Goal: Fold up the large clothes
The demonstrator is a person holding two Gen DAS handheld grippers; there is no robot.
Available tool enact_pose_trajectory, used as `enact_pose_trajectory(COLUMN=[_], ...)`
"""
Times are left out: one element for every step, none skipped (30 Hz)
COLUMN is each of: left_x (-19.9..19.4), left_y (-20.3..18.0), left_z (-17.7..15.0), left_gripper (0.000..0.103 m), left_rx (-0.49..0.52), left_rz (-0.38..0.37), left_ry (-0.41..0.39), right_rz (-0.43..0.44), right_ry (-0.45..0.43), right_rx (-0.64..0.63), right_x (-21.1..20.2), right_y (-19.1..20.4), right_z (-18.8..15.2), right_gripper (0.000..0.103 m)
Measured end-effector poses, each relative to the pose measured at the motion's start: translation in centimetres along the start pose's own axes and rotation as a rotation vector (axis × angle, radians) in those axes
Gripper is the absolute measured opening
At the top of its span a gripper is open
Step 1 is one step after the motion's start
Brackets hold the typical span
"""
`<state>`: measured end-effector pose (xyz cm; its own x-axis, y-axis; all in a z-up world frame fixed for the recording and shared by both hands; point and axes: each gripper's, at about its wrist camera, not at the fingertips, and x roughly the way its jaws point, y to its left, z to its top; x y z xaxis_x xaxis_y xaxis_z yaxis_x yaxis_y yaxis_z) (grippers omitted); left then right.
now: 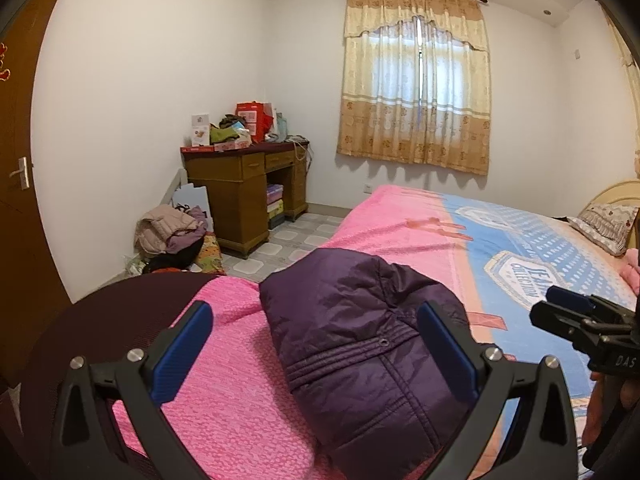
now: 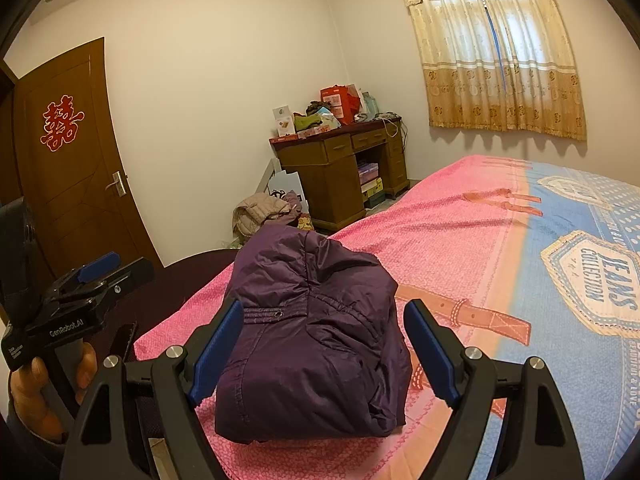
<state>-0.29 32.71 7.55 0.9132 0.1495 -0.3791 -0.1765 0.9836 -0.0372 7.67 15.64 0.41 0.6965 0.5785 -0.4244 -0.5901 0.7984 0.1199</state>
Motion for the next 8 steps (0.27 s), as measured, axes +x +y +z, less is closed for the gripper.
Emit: enact_pose_trajectory(left_x=[0.06,0.05,-0.03,-0.11,-0.15,-0.24,-0.24,-0.2], left_y=[-0.08,-0.29,-0.21,-0.35,-0.49,-0.27,-0.3,-0.51], left_z=[0.02,-0.05,-0.08,-0.13,-0.18,-0.22,-0.21,-0.25], left_gripper=[0.103,0.103,0.103,0.103,0.103,0.103,0.103,0.103], left_rx=[0.003,0.007,0.007,0.008,0.011,0.01,0.009,0.011], left_rz=[0.001,0.007,0.011,0.012,0.01,0.012,0.012,0.007], left_ry=[-0.001,-0.002,-0.006,-0.012,-0.013,-0.015,-0.014,-0.011], right_rz=[0.0,0.001,0.002,0.002,0.002,0.003,0.003,0.002], right_ry=[0.002,0.004,0.005,0.006,0.008,0.01,0.011,0.011], right_rx=[0.0,-0.001,-0.001,-0.001,-0.001,0.0,0.001,0.002], right_x=[0.02,0.04,0.07,0.08,0.1,0.12,0.12,0.13], right_y=[-0.02,-0.04,-0.05,-0.1,-0.12,-0.13,-0.18,-0.19], right_z=[-0.11,-0.13,-0.19,-0.23,-0.27,-0.33,-0.35,-0.37], right_gripper=[0.083,0.083,0.083,0.083,0.083,0.083,0.083,0.083])
